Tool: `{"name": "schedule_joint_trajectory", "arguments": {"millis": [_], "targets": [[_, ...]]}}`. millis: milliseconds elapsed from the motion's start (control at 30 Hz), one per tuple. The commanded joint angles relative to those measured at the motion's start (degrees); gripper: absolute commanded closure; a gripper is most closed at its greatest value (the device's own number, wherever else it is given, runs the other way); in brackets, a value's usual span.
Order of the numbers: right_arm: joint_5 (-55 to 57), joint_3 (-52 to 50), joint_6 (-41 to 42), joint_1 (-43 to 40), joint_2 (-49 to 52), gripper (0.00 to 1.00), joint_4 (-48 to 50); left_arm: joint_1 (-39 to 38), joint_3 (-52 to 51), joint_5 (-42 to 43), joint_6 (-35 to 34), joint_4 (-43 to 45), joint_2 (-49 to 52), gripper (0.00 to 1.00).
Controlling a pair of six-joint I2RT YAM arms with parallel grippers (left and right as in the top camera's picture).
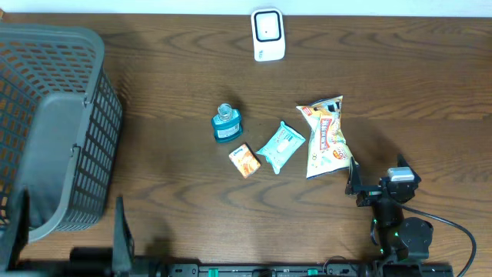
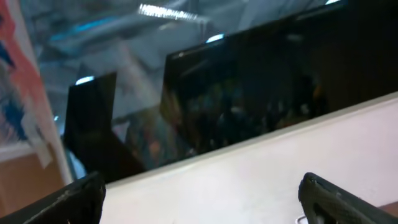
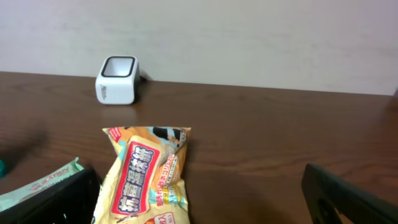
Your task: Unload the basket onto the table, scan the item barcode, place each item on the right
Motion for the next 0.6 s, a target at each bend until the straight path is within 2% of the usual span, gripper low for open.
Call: {"name": "schedule_joint_trajectory", "arguments": {"millis": [0, 67, 133, 167, 233, 400, 567], "targets": [[-0.48, -0.07, 0.00, 0.35, -0.09, 0.01, -0.39, 0.22, 0.44, 3.72, -1.31, -0.57, -2.08, 0.01], [-4.31, -0.07, 6.34, 0.39, -0.02, 0.01, -0.33, 0.22, 0.44, 3.72, -1.31, -0.81, -2.60, 0.01], [-10.54, -0.07, 19.12, 0.39, -0.02, 0.01, 0.15, 0.22, 0.44, 3.72, -1.31, -0.85, -3.04, 0.01], [-16.33, -0.07, 28.81, 0.39, -0.02, 0.01, 0.46, 0.22, 0.44, 3.72, -1.29, -0.94, -3.45, 0.01], [-25.51, -0.07, 38.75, 0.39, -0.02, 0.01, 0.96, 0.22, 0.44, 3.72, -1.29, -1.25, -4.15, 0.01], [-39.93, -0.07, 44.44, 0.39, -0.02, 0.01, 0.61, -0.63, 0.39, 3.72, -1.31, -1.51, -6.69, 0.01], [-44.48, -0.07, 53.13, 0.39, -0.02, 0.01, 0.63, -2.12, 0.39, 3.65, -1.27, -2.32, -9.27, 0.01]]}}
